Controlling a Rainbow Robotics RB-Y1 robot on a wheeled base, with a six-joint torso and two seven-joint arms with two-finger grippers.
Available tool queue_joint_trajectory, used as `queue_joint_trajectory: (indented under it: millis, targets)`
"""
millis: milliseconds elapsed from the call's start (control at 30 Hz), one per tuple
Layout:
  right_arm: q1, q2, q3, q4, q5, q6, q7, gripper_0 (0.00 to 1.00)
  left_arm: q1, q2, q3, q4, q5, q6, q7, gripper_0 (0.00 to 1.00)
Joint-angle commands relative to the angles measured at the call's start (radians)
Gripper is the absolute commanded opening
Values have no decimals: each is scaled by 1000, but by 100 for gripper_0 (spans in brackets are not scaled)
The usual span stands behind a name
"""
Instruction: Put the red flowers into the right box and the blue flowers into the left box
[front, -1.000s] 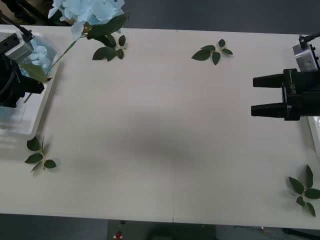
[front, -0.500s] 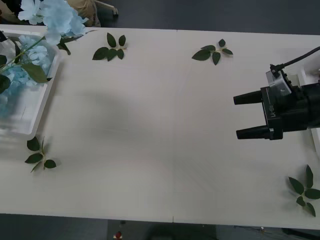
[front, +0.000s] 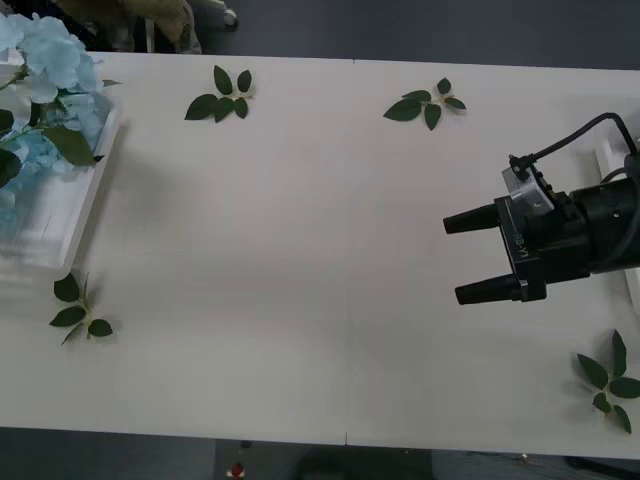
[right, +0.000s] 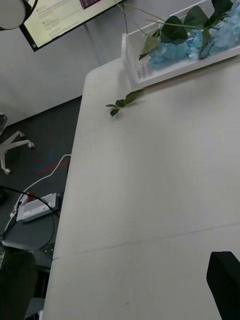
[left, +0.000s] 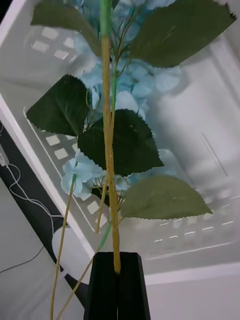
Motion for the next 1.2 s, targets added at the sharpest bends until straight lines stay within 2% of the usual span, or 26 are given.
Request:
queue_joint_trajectory:
  millis: [33,500,767,1067,1133,1200]
  targets:
    - [-31,-1,-13,-4,13,-2,14,100,-18,52,-16,80,-60,-82,-41,0]
    - [-29,1,-13,27,20,-28,14,100,-18,52,-98,310,-233,-332,-52,0]
    - [-29,1,7,28,22,-37,14,100,-20,52,-116,482,-342,-592,-61,0]
    - [-29,1,23,27,23,-51,14,100,-20,52,-127,505,-357,-607,-82,2]
    - [-29,1,25,27,23,-51,14,100,-18,51,-127,505,-357,-607,-86,9]
    - [-29,1,25,27,23,-50,14,100,-18,52,-127,505,-354,-607,-89,33]
